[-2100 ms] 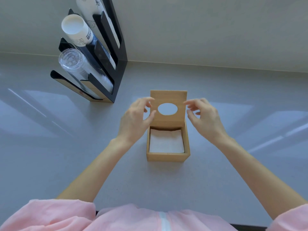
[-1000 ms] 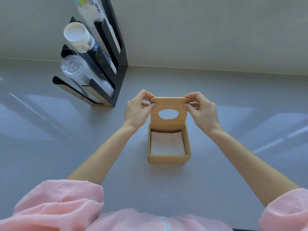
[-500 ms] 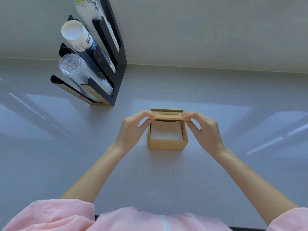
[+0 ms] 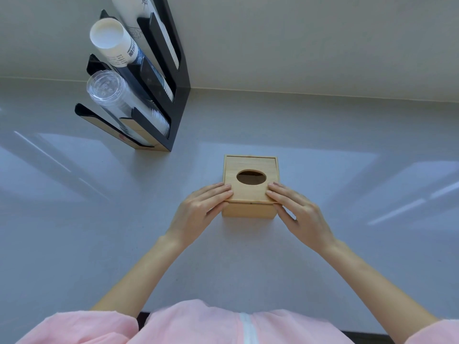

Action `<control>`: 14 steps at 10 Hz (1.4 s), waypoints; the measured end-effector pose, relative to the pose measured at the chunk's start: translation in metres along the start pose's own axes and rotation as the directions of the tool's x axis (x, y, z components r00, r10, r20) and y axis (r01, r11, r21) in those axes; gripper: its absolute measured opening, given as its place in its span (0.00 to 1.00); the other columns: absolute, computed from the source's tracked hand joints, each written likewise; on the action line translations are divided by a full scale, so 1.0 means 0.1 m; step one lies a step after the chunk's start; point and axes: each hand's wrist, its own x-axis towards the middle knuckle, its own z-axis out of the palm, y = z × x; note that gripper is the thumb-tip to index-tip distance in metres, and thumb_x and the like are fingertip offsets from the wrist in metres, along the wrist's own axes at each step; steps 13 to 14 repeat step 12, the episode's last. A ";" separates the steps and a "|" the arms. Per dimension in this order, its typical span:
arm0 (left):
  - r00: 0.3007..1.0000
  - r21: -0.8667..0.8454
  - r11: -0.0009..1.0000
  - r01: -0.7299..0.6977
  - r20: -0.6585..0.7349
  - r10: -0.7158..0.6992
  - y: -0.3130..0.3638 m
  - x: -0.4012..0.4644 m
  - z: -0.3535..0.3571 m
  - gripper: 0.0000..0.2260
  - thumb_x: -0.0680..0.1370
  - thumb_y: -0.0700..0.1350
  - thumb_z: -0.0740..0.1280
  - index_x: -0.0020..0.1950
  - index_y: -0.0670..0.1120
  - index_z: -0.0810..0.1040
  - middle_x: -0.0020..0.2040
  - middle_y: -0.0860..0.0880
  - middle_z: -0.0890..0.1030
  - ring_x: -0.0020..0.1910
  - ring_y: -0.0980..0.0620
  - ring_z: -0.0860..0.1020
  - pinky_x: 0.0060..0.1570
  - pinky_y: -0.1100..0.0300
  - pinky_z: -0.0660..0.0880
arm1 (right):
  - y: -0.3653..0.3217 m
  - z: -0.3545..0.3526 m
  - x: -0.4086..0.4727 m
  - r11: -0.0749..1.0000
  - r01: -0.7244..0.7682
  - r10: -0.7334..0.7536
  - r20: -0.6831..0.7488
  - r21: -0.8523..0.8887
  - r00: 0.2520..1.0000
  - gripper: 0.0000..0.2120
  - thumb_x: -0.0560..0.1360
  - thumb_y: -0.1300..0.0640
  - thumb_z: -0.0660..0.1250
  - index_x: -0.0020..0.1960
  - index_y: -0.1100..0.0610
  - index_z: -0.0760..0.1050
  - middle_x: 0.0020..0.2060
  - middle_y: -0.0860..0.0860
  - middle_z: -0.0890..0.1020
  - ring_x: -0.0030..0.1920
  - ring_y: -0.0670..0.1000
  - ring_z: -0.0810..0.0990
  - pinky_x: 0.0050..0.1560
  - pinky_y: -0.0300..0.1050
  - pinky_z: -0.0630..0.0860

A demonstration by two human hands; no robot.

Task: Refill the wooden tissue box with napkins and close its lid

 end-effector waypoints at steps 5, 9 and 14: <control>1.000 0.108 0.994 0.004 -0.029 -0.001 -0.01 -0.05 0.11 0.14 0.77 0.49 0.61 0.60 0.46 0.76 0.59 0.48 0.81 0.61 0.54 0.73 0.57 0.57 0.74 | -0.02 0.11 -0.07 0.999 -0.041 0.040 -0.040 -0.017 0.998 0.15 0.75 0.62 0.60 0.59 0.60 0.77 0.60 0.54 0.80 0.64 0.50 0.74 0.62 0.45 0.73; 0.999 0.132 0.990 0.052 0.001 -0.052 -0.01 0.00 0.18 0.21 0.79 0.55 0.51 0.58 0.46 0.78 0.62 0.46 0.79 0.65 0.54 0.68 0.59 0.58 0.70 | -0.04 0.16 0.00 0.993 -0.074 0.071 -0.027 -0.098 0.997 0.16 0.74 0.58 0.61 0.60 0.60 0.77 0.61 0.55 0.79 0.65 0.49 0.70 0.65 0.41 0.67; 0.997 0.082 0.994 0.066 -0.031 -0.063 0.11 0.16 0.08 0.17 0.76 0.49 0.58 0.62 0.45 0.76 0.62 0.47 0.79 0.65 0.55 0.68 0.61 0.63 0.65 | -0.07 0.05 0.14 0.989 -0.114 0.115 -0.001 -0.098 0.993 0.20 0.75 0.52 0.58 0.65 0.56 0.73 0.65 0.54 0.76 0.67 0.47 0.68 0.69 0.48 0.65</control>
